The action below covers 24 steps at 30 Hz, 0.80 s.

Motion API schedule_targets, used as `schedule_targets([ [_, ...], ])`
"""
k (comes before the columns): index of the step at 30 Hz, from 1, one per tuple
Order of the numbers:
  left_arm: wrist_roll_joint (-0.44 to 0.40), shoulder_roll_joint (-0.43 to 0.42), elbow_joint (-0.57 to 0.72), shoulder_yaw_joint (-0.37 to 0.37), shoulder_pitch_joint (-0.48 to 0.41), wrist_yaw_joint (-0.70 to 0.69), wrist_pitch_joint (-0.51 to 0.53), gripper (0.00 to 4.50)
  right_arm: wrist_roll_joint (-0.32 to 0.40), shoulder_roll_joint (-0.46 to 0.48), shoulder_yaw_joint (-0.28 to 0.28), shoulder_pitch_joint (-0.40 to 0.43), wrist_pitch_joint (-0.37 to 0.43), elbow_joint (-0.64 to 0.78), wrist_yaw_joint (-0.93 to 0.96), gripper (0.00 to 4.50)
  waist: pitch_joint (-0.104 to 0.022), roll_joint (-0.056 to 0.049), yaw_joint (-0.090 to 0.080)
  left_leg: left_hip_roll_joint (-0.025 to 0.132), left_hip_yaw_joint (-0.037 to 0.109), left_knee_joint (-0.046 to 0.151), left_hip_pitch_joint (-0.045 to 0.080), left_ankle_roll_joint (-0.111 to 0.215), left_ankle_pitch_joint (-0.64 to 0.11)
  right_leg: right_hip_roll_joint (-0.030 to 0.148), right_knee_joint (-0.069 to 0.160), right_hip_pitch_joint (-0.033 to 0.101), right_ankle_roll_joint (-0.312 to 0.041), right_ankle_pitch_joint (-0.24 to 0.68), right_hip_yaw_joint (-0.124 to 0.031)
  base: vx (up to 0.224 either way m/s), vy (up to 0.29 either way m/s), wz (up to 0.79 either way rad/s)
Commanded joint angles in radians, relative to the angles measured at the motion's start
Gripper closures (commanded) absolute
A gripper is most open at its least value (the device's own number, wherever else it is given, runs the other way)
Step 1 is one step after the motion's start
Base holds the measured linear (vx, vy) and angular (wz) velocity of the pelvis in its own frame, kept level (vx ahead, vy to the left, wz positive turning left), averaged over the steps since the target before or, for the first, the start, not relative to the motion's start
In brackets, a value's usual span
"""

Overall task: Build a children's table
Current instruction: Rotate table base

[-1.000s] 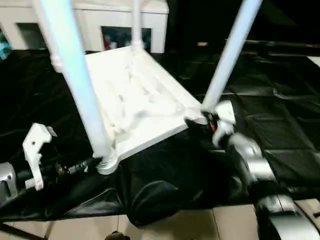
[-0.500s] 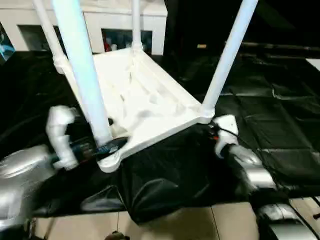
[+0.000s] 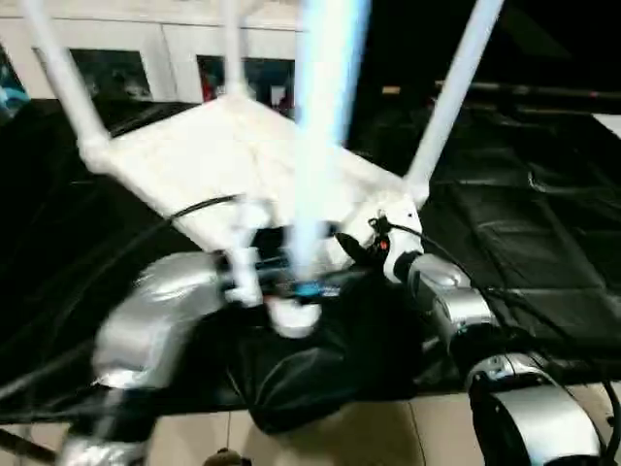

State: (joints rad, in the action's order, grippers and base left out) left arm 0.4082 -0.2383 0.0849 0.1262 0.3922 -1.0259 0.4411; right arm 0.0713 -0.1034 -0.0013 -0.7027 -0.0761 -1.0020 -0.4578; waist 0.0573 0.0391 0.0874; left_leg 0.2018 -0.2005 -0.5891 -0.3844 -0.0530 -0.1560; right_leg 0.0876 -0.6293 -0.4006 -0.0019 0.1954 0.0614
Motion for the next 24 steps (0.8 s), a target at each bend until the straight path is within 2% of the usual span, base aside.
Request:
schedule_targets([
  [1, -0.019, 0.03, -0.018, 0.052, 0.034, -0.006, -0.033, 0.03, 0.017, 0.0, -0.02, -0.019, -0.046, -0.013, 0.014, 0.68, -0.072, -0.02, -0.001, 0.028, 0.014, 0.067, 0.025, -0.028, -0.235, 0.05, 0.067, 0.046, -0.215, 0.087, -0.045, 0.0, 0.0, 0.0],
  [2, -0.033, 0.053, -0.044, 0.07, 0.056, 0.004, -0.052, 0.03, 0.061, 0.0, -0.068, -0.028, -0.078, -0.002, 0.027, 0.68, -0.074, -0.015, -0.002, 0.028, 0.013, 0.065, 0.026, -0.025, -0.233, 0.049, 0.066, 0.046, -0.216, 0.072, -0.045, 0.0, 0.0, 0.0],
  [3, -0.033, 0.053, -0.044, 0.07, 0.056, 0.004, -0.052, 0.03, 0.061, 0.0, -0.068, -0.028, -0.078, -0.002, 0.027, 0.68, -0.075, -0.015, -0.001, 0.029, 0.012, 0.065, 0.026, -0.022, -0.228, 0.048, 0.064, 0.046, -0.218, 0.06, -0.045, 0.0, 0.0, 0.0],
  [4, -0.039, 0.059, -0.062, 0.074, 0.067, 0.009, -0.065, 0.03, 0.067, -0.011, -0.092, -0.033, -0.098, 0.0, 0.06, 0.68, -0.075, -0.02, -0.001, 0.029, 0.014, 0.064, 0.026, -0.02, -0.222, 0.048, 0.061, 0.047, -0.222, 0.047, -0.044, 0.0, 0.0, 0.0],
  [5, -0.039, 0.059, -0.077, 0.073, 0.075, 0.009, -0.074, 0.03, 0.06, -0.037, -0.114, -0.04, -0.098, -0.015, 0.121, 0.68, -0.075, -0.019, -0.002, 0.028, 0.012, 0.063, 0.027, -0.021, -0.218, 0.044, 0.061, 0.046, -0.227, 0.031, -0.042, 0.0, 0.0, 0.0],
  [7, -0.039, 0.056, -0.081, 0.073, 0.075, 0.006, -0.077, 0.03, 0.047, -0.056, -0.118, -0.043, -0.088, -0.033, 0.161, 0.68, -0.075, -0.017, -0.002, 0.024, 0.011, 0.061, 0.026, -0.02, -0.206, 0.041, 0.06, 0.048, -0.227, 0.022, -0.041, 0.0, 0.0, 0.0],
  [8, -0.038, 0.049, -0.083, 0.074, 0.073, -0.003, -0.079, 0.03, 0.022, -0.079, -0.11, -0.045, -0.074, -0.061, 0.197, 0.68, -0.074, -0.023, -0.003, 0.023, 0.01, 0.06, 0.026, -0.023, -0.213, 0.041, 0.062, 0.048, -0.223, 0.028, -0.041, 0.0, 0.0, 0.0],
  [12, -0.035, 0.033, -0.075, 0.081, 0.06, -0.026, -0.076, 0.03, -0.024, -0.106, -0.072, -0.044, -0.033, -0.116, 0.211, 0.68, -0.075, -0.02, -0.007, 0.02, 0.012, 0.059, 0.019, -0.018, -0.217, 0.042, 0.063, 0.053, -0.224, 0.047, -0.04, 0.0, 0.0, 0.0],
  [15, -0.031, 0.03, -0.069, 0.087, 0.058, -0.03, -0.077, 0.03, -0.026, -0.085, -0.05, -0.048, -0.005, -0.14, 0.144, 0.68, -0.074, -0.02, -0.012, 0.023, 0.013, 0.059, 0.017, -0.011, -0.228, 0.045, 0.065, 0.053, -0.231, 0.067, -0.04, 0.0, 0.0, 0.0],
  [18, -0.021, 0.033, -0.066, 0.1, 0.06, -0.034, -0.078, 0.03, -0.014, -0.045, -0.042, -0.059, -0.012, -0.16, 0.043, 0.68, -0.074, -0.022, -0.017, 0.028, 0.014, 0.059, 0.019, -0.001, -0.225, 0.046, 0.063, 0.05, -0.248, 0.06, -0.041, 0.0, 0.0, 0.0],
  [24, -0.015, 0.051, -0.06, 0.131, 0.064, -0.048, -0.077, 0.03, -0.015, -0.008, -0.018, -0.076, -0.025, -0.173, -0.095, 0.68, -0.073, -0.02, -0.023, 0.029, 0.013, 0.059, 0.017, 0.011, -0.227, 0.047, 0.062, 0.054, -0.267, 0.06, -0.039, 0.0, 0.0, 0.0],
])
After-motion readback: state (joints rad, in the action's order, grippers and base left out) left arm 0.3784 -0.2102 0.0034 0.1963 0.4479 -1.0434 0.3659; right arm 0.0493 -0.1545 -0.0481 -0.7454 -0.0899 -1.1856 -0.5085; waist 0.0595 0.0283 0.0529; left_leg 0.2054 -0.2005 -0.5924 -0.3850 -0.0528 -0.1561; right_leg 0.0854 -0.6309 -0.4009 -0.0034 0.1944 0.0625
